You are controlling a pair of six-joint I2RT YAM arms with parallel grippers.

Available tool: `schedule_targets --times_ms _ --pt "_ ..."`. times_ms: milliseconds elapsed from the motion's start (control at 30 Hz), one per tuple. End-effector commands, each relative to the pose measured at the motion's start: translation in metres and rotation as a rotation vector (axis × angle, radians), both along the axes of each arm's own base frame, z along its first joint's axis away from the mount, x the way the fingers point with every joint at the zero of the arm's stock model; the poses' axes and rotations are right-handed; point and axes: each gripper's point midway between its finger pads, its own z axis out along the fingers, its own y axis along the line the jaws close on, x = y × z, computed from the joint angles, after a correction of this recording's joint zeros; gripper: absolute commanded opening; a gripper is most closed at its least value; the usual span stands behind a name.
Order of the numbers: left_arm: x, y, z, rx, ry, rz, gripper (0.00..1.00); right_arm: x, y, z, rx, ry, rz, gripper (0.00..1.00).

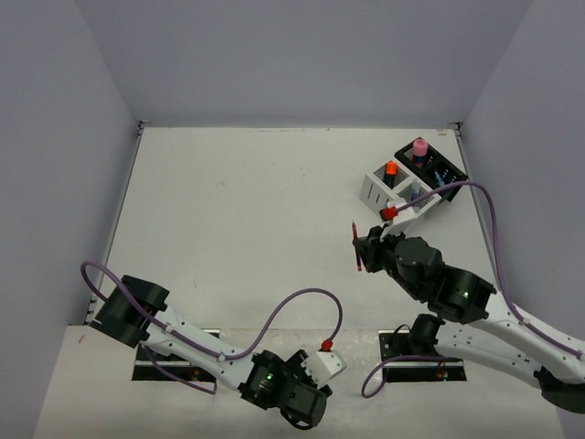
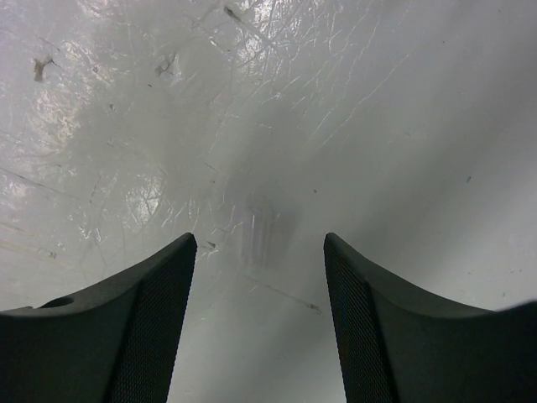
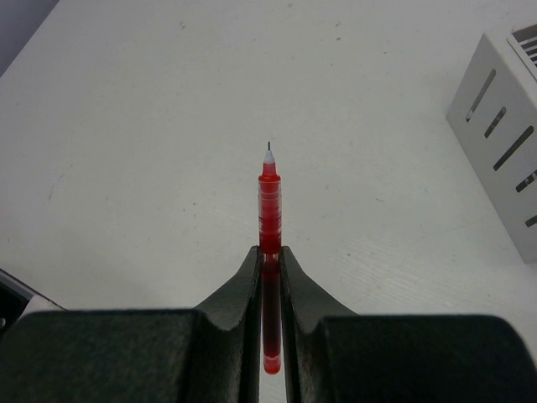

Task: Sort the stationery into containers
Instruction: Close the pen cap on the pen.

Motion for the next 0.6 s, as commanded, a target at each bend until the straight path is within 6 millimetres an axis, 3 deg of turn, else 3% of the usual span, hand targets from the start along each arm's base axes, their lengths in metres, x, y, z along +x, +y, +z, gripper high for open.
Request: schedule_targets --times_ms 0,100,567 --pt "-0.001 -0.005 -0.002 -0.008 -0.003 0.018 0.63 0.002 0.003 0.022 0.051 -0.020 -0.002 0.00" --pt "0.002 0.000 -0.010 0.019 -0.020 0.030 0.48 0.001 0.003 0.025 0.059 -0.024 0.004 0.00" --pt "0.004 0.009 -0.028 0.059 -0.033 0.037 0.44 0.002 0.013 0.028 0.058 -0.019 0.032 0.00"
